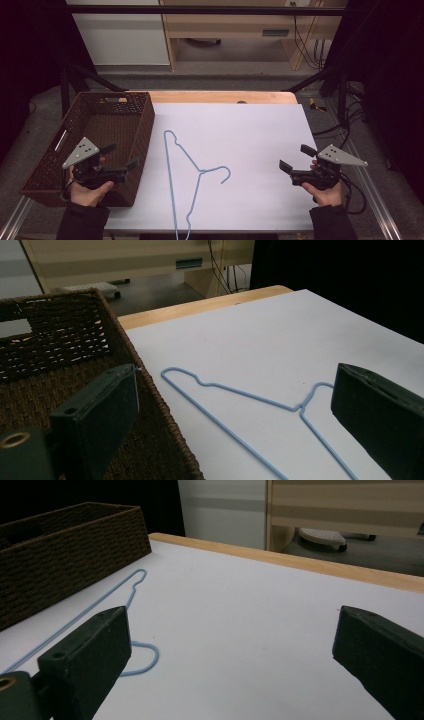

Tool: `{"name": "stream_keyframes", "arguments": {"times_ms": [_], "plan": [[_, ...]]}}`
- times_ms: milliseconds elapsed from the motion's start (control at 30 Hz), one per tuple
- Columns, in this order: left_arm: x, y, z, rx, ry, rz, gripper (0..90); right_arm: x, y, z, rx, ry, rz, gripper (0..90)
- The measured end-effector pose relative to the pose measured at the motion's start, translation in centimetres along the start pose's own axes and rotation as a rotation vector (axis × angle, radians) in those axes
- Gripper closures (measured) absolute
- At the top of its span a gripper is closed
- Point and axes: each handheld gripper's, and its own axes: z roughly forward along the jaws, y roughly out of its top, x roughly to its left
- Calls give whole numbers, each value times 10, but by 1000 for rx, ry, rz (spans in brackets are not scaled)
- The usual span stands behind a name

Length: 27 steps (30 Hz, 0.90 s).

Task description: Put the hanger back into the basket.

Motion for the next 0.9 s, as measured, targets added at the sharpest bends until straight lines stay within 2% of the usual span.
{"name": "stream_keyframes", "arguments": {"times_ms": [233,500,700,900], "plan": [[-9,2,5,6,-12,4,53,0,-1,1,3,1,-2,28],[-29,6,12,15,-43,34,67,2,-1,4,14,3,-4,29],[-48,4,27,47,-68,54,91,5,0,4,15,2,-16,29],[-66,-2,45,107,-101,62,97,5,1,4,17,3,-13,29]]}}
